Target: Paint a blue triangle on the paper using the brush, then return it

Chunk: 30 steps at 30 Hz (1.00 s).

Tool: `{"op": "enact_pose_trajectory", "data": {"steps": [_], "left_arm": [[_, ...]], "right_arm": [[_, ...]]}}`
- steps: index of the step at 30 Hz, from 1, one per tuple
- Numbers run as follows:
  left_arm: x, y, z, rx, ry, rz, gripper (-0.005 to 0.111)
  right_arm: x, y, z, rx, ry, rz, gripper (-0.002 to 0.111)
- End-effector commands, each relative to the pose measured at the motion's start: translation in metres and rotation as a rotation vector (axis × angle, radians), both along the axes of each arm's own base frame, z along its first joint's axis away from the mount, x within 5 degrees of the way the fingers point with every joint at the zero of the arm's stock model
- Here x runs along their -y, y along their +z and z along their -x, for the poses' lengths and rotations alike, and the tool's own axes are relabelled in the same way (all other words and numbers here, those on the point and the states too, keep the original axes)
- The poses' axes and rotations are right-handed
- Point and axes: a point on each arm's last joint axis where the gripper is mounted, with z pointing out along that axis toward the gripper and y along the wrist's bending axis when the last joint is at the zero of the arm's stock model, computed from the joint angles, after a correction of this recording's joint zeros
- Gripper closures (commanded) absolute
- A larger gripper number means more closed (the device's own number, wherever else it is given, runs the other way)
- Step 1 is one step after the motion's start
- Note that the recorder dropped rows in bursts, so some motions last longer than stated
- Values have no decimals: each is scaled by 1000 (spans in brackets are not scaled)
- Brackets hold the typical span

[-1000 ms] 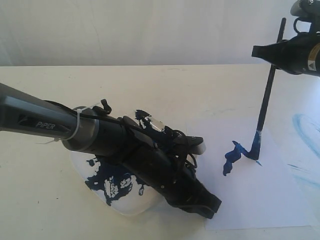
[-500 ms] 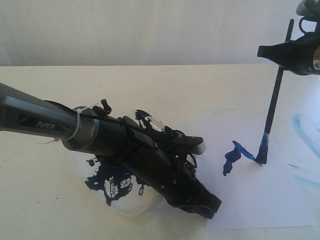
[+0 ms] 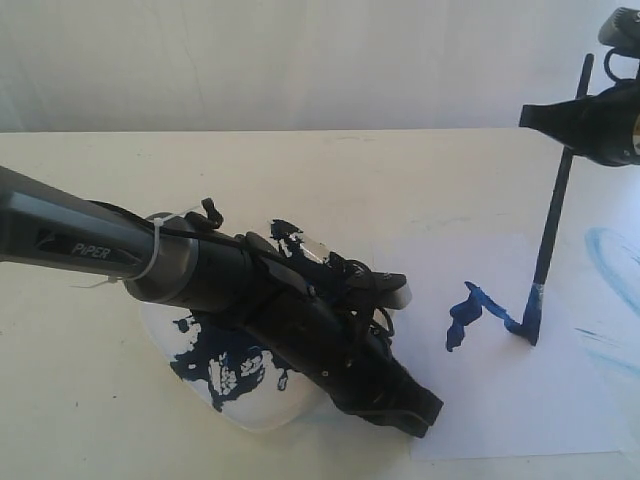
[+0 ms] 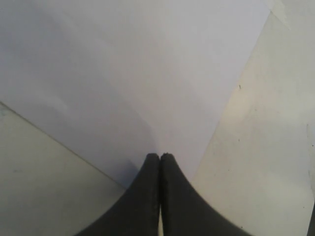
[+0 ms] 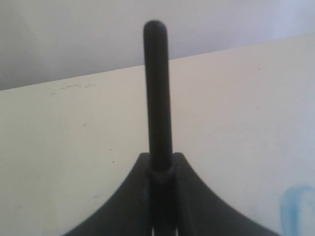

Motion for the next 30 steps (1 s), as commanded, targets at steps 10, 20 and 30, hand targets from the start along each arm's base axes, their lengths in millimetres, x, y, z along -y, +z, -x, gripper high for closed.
{"op": "enact_pose_trajectory", "data": {"steps": [10, 20, 30], "left_arm": [[-2, -14, 6, -51, -9, -32, 107], [-2, -14, 6, -51, -9, -32, 107], [-2, -14, 6, -51, -9, -32, 107]], "right_arm": [[7, 5, 7, -18, -56, 32, 108], [10, 6, 9, -33, -87, 50, 108], [2, 40, 21, 120, 2, -25, 108]]}}
